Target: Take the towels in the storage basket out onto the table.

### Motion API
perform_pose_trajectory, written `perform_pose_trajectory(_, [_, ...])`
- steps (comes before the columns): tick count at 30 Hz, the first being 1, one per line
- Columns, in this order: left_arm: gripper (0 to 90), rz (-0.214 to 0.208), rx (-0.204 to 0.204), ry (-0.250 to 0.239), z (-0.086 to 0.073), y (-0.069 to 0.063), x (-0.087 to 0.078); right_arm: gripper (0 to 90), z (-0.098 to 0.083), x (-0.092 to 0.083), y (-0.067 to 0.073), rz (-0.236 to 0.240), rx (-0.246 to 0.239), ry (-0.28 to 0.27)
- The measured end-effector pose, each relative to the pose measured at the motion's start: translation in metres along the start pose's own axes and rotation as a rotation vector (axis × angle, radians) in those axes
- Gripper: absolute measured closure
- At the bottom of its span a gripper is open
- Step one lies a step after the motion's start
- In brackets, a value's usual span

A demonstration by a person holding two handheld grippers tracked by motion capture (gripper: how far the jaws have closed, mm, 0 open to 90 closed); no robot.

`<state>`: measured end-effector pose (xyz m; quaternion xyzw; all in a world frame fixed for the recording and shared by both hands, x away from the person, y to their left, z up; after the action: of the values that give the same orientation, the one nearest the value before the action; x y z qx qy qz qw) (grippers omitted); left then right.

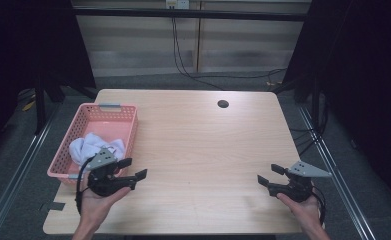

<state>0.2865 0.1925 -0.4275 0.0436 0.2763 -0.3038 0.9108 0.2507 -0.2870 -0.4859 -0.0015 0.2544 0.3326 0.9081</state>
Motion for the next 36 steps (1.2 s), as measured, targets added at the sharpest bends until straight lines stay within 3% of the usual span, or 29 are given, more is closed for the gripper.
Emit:
perform_pose_trajectory(2, [28.1, 0.027, -0.015, -0.011, 0.003, 0.010, -0.006, 28.5, 0.000, 0.003, 0.001, 0.002, -0.001, 0.004])
perform_pose_trajectory(5, [26.2, 0.056, -0.052, 0.015, 0.010, 0.035, -0.013, 27.7, -0.001, 0.009, 0.001, 0.017, 0.000, 0.023])
perform_pose_trajectory(7, [25.0, 0.107, -0.047, 0.021, 0.013, 0.050, -0.018, 27.8, -0.002, 0.012, 0.001, 0.029, 0.005, 0.033])
perform_pose_trajectory(10, [23.9, 0.136, -0.094, 0.022, 0.017, 0.068, -0.023, 27.7, -0.002, 0.015, 0.001, 0.043, 0.011, 0.047])
perform_pose_trajectory(17, [19.4, 0.189, -0.097, 0.121, 0.020, 0.106, -0.024, 26.5, -0.005, 0.018, 0.004, 0.052, 0.003, 0.073])
perform_pose_trajectory(22, [17.6, 0.230, -0.099, 0.191, 0.022, 0.133, -0.014, 25.9, -0.005, 0.024, 0.007, 0.074, -0.005, 0.092])
perform_pose_trajectory(25, [17.4, 0.228, -0.088, 0.238, 0.019, 0.142, -0.006, 25.3, -0.006, 0.025, 0.007, 0.076, -0.011, 0.103])
perform_pose_trajectory(29, [17.2, 0.221, -0.105, 0.274, 0.014, 0.154, 0.007, 24.6, -0.006, 0.025, 0.007, 0.075, -0.013, 0.102])
perform_pose_trajectory(31, [17.9, 0.265, -0.107, 0.282, 0.013, 0.157, 0.013, 24.6, -0.006, 0.026, 0.007, 0.073, -0.007, 0.105])
perform_pose_trajectory(32, [15.6, 0.242, -0.110, 0.294, 0.012, 0.159, 0.017, 24.6, -0.006, 0.026, 0.007, 0.073, -0.008, 0.104])
perform_pose_trajectory(35, [14.3, 0.259, -0.106, 0.339, 0.010, 0.161, 0.025, 24.5, -0.007, 0.027, 0.007, 0.077, -0.007, 0.109])
perform_pose_trajectory(36, [14.9, 0.242, -0.107, 0.351, 0.008, 0.161, 0.030, 24.5, -0.007, 0.027, 0.007, 0.079, -0.010, 0.110])
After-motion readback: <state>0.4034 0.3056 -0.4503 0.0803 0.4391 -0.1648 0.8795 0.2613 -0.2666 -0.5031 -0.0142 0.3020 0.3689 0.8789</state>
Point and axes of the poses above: each handheld gripper's, and its own axes: x roughly forward along the jaws, z roughly out of its top, y roughly to its left, the point moved 4 cm from there along x, roughly forward along the jaws, and after that the axes turned 8 degrees about z, right-handed, at the moved point
